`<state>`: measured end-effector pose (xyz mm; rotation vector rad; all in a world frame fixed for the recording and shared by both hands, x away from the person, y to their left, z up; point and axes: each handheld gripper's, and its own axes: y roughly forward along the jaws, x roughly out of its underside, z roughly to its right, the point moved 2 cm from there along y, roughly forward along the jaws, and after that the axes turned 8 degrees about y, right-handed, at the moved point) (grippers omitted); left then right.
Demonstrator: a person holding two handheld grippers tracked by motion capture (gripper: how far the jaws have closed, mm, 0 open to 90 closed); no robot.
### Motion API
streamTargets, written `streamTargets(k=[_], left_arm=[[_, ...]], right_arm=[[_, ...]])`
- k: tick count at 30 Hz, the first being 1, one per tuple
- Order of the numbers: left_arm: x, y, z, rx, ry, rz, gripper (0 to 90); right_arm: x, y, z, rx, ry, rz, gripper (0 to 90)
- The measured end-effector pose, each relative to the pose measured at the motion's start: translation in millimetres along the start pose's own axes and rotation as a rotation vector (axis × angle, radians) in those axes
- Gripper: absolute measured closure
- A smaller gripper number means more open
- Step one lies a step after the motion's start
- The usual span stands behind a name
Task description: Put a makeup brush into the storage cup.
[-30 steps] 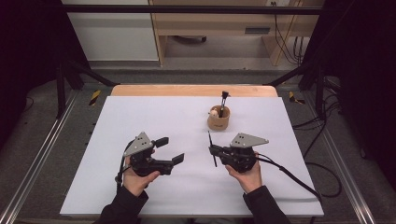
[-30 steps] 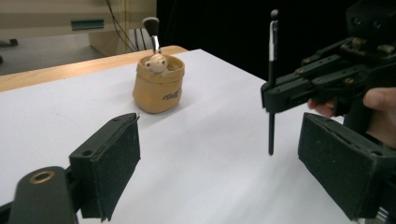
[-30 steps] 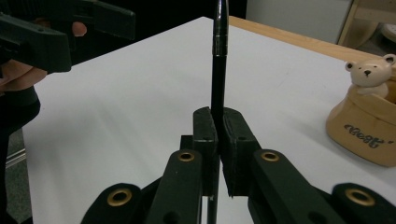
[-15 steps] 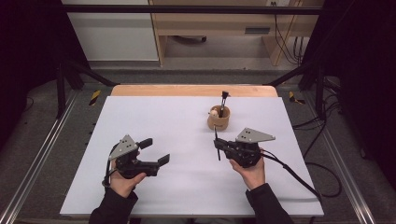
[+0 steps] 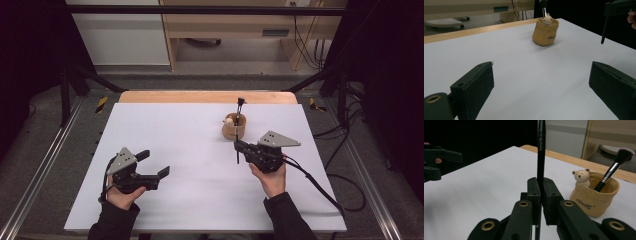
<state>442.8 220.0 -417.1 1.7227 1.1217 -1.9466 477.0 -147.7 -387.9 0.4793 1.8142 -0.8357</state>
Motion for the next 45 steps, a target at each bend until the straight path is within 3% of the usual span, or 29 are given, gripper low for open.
streamTargets(k=[10, 30, 45], left_arm=[[9.4, 0.5, -9.2, -0.014, 0.006, -0.03, 4.6], [13.8, -5.6, -21.3, -0.045, -0.008, -0.024, 4.8], [16.2, -6.0, -25.7, -0.051, -0.007, -0.031, 4.8]], right_arm=[[-7.7, 0.9, 10.0, 0.045, 0.023, 0.038, 85.4], [-22.3, 15.9, 34.9, 0.14, 0.087, 0.093, 85.4], [-38.3, 33.4, 51.0, 0.196, 0.093, 0.108, 85.4]])
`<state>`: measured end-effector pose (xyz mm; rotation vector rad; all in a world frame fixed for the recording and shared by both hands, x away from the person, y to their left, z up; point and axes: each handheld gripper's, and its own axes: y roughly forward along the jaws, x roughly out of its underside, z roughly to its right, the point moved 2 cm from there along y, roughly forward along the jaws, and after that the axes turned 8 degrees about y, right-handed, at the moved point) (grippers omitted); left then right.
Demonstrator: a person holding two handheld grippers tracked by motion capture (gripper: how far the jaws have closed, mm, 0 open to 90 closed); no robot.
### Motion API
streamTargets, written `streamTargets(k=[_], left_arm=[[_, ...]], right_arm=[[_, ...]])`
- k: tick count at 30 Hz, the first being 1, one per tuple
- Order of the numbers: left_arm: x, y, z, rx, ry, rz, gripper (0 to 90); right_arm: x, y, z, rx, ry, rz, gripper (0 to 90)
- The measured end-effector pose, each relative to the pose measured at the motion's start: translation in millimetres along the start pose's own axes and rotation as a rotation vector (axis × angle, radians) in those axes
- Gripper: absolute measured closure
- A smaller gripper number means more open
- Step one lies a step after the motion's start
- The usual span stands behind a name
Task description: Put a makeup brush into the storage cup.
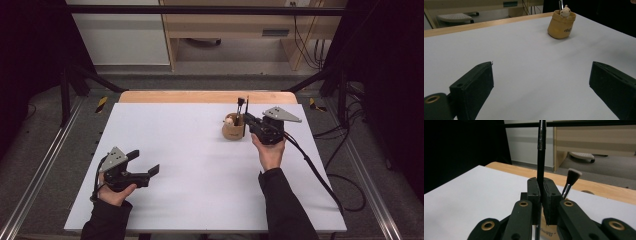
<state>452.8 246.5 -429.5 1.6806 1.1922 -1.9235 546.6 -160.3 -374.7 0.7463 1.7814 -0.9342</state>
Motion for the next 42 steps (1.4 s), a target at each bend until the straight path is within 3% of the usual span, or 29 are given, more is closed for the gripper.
streamTargets(k=[21, 28, 42], left_arm=[[0.9, -0.1, -2.5, -0.006, 0.013, -0.003, 4.9], [1.2, 0.2, -2.6, -0.006, 0.014, -0.005, 4.9], [0.8, 0.2, -2.2, -0.005, 0.015, -0.003, 5.2]], right_arm=[[-13.4, 28.0, 12.9, 0.046, 0.013, 0.019, 85.5], [-10.9, 42.9, 19.3, 0.072, 0.016, 0.018, 85.5], [-12.5, 56.5, 28.0, 0.1, 0.045, 0.041, 85.5]])
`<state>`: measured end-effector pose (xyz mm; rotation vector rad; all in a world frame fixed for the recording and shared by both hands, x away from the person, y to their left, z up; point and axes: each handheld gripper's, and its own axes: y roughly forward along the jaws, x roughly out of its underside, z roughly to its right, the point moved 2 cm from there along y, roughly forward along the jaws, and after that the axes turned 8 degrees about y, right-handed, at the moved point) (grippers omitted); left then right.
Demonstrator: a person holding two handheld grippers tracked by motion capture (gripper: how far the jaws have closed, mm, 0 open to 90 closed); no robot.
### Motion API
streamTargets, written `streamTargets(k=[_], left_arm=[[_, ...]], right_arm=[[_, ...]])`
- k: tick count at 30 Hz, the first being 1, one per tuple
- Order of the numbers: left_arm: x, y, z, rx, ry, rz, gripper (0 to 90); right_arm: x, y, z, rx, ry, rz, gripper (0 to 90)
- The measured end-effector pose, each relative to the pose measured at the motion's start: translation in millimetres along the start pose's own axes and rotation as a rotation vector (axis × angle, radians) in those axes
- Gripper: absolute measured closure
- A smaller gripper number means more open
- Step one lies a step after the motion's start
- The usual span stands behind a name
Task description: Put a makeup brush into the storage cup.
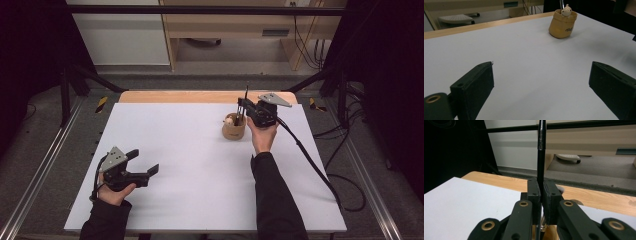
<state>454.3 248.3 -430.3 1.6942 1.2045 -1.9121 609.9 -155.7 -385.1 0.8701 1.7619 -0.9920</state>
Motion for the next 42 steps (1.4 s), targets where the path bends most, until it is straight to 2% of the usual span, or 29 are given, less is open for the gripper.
streamTargets(k=[13, 26, 38, 42], left_arm=[[0.2, 0.6, 0.2, -0.001, 0.003, -0.002, 5.3], [0.2, 0.4, 0.2, -0.003, 0.004, -0.002, 5.7], [0.0, 0.6, 0.9, -0.003, 0.006, -0.001, 5.8], [0.2, 0.8, 0.7, -0.003, 0.004, -0.003, 5.8]], right_arm=[[7.7, 14.0, 3.7, 0.01, -0.003, -0.016, 85.6], [20.6, 24.6, 4.8, 0.027, -0.009, -0.063, 85.5], [36.8, 28.7, 9.5, 0.035, 0.004, -0.112, 85.5], [41.3, 29.9, 10.1, 0.039, -0.008, -0.131, 85.4]])
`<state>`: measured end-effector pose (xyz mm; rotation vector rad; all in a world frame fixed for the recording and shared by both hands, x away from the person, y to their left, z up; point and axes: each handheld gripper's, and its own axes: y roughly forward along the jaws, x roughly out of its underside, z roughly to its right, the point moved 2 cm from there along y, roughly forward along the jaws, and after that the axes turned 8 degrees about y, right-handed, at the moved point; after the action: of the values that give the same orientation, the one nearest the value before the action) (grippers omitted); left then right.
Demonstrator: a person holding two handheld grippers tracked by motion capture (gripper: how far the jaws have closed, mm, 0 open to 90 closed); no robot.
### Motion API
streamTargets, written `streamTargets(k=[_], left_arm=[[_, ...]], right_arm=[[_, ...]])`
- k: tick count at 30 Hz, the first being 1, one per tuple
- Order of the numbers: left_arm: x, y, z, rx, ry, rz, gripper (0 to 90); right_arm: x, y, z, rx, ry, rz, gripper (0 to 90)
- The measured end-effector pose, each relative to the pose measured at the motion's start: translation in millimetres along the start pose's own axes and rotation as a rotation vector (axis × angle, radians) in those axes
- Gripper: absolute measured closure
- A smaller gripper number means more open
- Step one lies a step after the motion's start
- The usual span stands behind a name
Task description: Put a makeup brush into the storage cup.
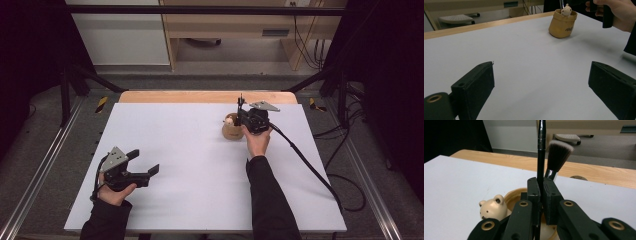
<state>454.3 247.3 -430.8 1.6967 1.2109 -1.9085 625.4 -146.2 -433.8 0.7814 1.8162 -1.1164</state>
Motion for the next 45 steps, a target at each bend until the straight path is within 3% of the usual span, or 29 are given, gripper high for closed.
streamTargets(k=[5, 9, 14, 19, 29, 45], left_arm=[[-0.1, -0.1, 0.2, 0.0, 0.001, 0.001, 5.8], [-0.2, -0.1, 0.4, 0.0, 0.0, 0.002, 5.9], [-0.5, -0.3, 0.6, -0.002, 0.0, 0.003, 5.9], [-0.3, -0.3, 0.5, -0.003, 0.001, 0.001, 5.9], [-0.7, -1.0, 1.1, -0.004, 0.002, 0.003, 5.8], [-0.6, -3.7, -0.9, -0.014, 0.002, 0.009, 5.6]], right_arm=[[2.4, 0.6, 0.1, 0.0, 0.003, -0.021, 85.1], [3.6, -1.3, 0.1, 0.0, 0.001, -0.044, 78.9], [4.3, -13.5, 0.0, -0.007, -0.013, -0.039, 74.7], [3.5, -34.3, -3.6, -0.051, -0.031, -0.016, 70.2], [4.2, -76.3, -18.7, -0.177, -0.062, -0.009, 49.2], [16.7, -113.6, -27.0, -0.237, -0.1, -0.025, 21.5]])
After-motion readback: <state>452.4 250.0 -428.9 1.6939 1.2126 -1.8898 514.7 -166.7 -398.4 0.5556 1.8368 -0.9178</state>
